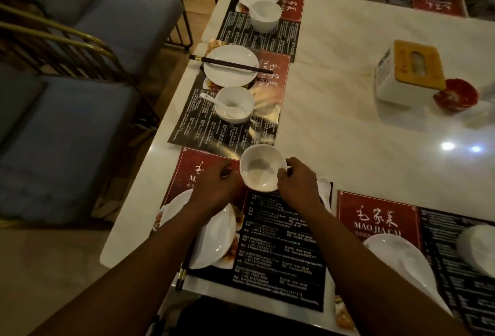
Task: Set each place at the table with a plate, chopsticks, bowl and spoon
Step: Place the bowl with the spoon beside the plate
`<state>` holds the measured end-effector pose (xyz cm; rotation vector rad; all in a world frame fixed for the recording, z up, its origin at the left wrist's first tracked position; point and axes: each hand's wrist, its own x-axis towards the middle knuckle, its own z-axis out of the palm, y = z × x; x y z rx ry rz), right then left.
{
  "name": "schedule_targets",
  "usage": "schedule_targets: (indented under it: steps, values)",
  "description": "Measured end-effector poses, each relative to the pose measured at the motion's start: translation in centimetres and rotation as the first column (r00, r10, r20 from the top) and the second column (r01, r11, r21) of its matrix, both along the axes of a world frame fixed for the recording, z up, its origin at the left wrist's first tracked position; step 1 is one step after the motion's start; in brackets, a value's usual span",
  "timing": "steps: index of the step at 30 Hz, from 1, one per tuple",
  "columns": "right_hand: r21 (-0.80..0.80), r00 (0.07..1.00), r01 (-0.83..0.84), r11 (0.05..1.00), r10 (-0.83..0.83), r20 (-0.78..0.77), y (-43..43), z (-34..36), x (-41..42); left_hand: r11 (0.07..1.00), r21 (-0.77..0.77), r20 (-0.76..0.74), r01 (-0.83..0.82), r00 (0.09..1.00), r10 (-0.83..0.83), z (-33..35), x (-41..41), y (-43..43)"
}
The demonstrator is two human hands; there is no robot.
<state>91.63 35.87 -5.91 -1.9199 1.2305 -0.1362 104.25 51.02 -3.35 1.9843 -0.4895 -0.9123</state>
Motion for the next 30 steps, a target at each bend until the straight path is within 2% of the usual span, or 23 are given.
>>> schedule_targets:
  steps: [7,12,17,25,30]
  values:
    - [0.086,0.995,0.098,0.991,-0.098,0.004,4.5,0.8,-6.8,0.989,0.061,-0.111,0.138,0.985,-0.131,-0.6,-3.7,0.8]
    - [0.118,0.995,0.096,0.988,-0.091,-0.045,6.1,0.7,-9.3,0.968,0.116,-0.121,0.221,0.971,-0.207,-1.6,-5.1,2.4]
    - [0.130,0.992,0.128,0.983,-0.124,-0.035,7.5,0.4,-10.5,0.956,0.094,-0.151,0.276,0.954,-0.260,-1.9,-5.5,3.3]
    - [0.115,0.984,0.178,0.977,-0.174,-0.047,8.0,-0.4,-10.7,0.954,0.054,-0.202,0.294,0.939,-0.278,-1.9,-5.8,3.5]
    - [0.121,0.987,0.152,0.981,-0.145,-0.067,7.8,-0.5,-10.7,0.957,0.078,-0.174,0.278,0.949,-0.262,-2.3,-6.0,3.7]
